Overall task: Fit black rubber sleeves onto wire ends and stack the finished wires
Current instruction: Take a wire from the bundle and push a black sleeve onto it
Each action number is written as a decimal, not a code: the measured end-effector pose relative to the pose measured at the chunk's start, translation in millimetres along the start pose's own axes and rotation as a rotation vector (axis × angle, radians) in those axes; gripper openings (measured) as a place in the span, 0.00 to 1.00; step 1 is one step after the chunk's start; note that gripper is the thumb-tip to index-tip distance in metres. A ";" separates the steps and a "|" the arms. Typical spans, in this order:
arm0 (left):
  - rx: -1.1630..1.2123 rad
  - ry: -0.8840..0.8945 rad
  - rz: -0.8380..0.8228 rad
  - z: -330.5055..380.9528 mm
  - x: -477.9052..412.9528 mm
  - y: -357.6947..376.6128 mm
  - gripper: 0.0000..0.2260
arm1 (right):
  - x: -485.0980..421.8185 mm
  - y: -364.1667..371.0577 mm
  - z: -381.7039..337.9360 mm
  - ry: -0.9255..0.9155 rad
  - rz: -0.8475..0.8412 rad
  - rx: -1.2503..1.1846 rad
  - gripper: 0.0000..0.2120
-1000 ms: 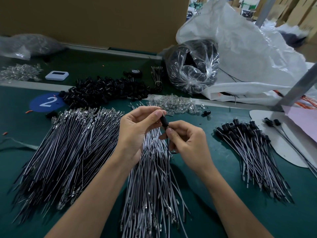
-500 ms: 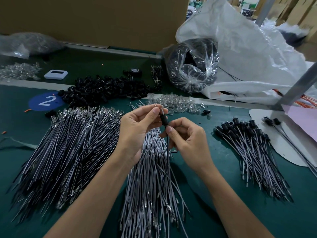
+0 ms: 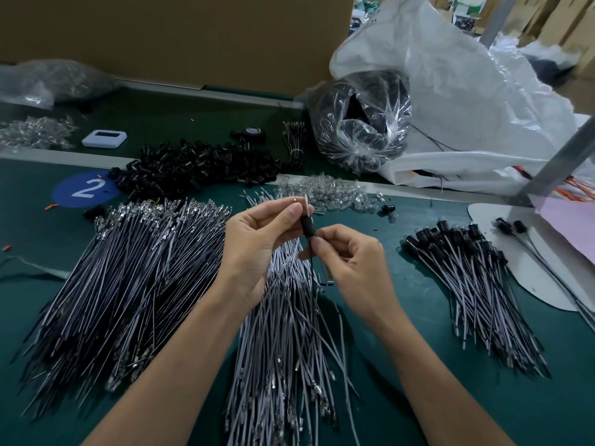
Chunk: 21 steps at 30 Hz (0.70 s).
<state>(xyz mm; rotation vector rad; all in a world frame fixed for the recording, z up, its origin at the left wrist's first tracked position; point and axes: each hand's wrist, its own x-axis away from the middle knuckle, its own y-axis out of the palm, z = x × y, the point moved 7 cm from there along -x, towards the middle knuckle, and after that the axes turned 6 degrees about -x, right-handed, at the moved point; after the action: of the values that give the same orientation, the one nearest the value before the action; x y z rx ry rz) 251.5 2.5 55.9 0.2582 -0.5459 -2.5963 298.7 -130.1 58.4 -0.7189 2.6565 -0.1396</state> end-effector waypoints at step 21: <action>0.044 -0.012 -0.010 -0.8 0.4 -1.7 0.07 | 2.3 0.8 -9.0 -0.170 0.039 0.163 0.09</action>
<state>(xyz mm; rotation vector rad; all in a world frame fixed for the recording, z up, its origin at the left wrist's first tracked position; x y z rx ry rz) 250.7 3.4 54.4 0.2606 -0.6076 -2.5997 293.0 -130.6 65.8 -0.5982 2.4623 -0.2695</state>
